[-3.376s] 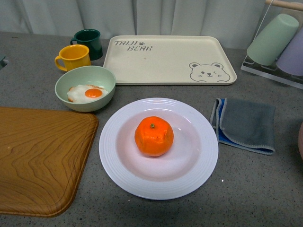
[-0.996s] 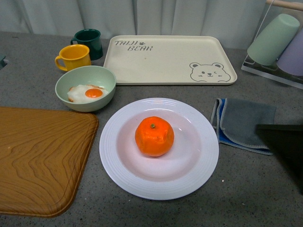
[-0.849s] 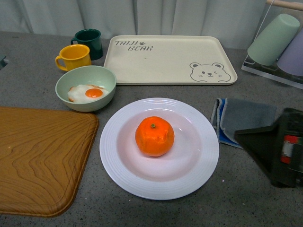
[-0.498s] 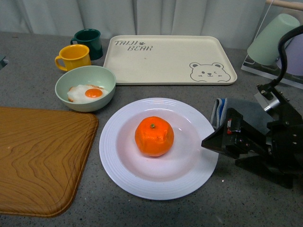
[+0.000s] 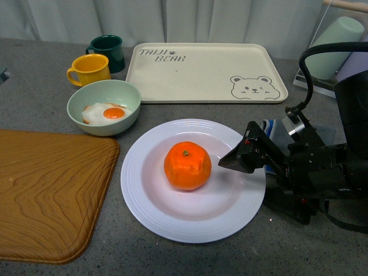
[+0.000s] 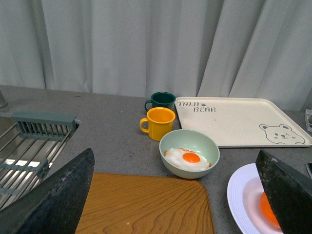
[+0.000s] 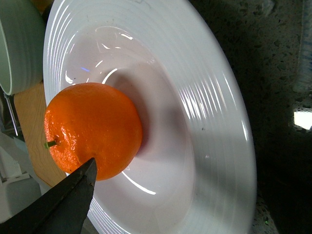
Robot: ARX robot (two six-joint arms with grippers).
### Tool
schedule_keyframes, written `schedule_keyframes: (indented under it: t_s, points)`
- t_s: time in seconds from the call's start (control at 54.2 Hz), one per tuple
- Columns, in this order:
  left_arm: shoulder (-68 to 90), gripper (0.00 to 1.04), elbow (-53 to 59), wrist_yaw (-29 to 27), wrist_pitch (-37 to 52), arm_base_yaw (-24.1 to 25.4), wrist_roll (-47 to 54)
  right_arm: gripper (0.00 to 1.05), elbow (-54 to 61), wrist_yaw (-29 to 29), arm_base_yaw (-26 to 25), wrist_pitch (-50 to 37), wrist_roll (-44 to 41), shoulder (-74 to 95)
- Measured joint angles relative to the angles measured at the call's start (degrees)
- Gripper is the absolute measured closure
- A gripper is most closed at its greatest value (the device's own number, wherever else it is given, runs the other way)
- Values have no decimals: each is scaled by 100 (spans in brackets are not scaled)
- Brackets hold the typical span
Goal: Place orange and plate with both arms
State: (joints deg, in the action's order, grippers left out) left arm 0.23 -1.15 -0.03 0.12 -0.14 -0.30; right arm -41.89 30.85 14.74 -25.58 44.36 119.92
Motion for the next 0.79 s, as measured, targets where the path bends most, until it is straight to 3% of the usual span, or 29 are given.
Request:
schedule_keyframes:
  t_s: [0.424,0.517,0.793]
  points:
    - [0,7,0,2,0,0,2,72,-330,-289,20,881,101,162]
    - [0,7,0,2,0,0,2,89,-358,-247,-35,988,81,164]
    - [0,7,0,0,-2,0,2,101,-354,116,-101,636,57,-116]
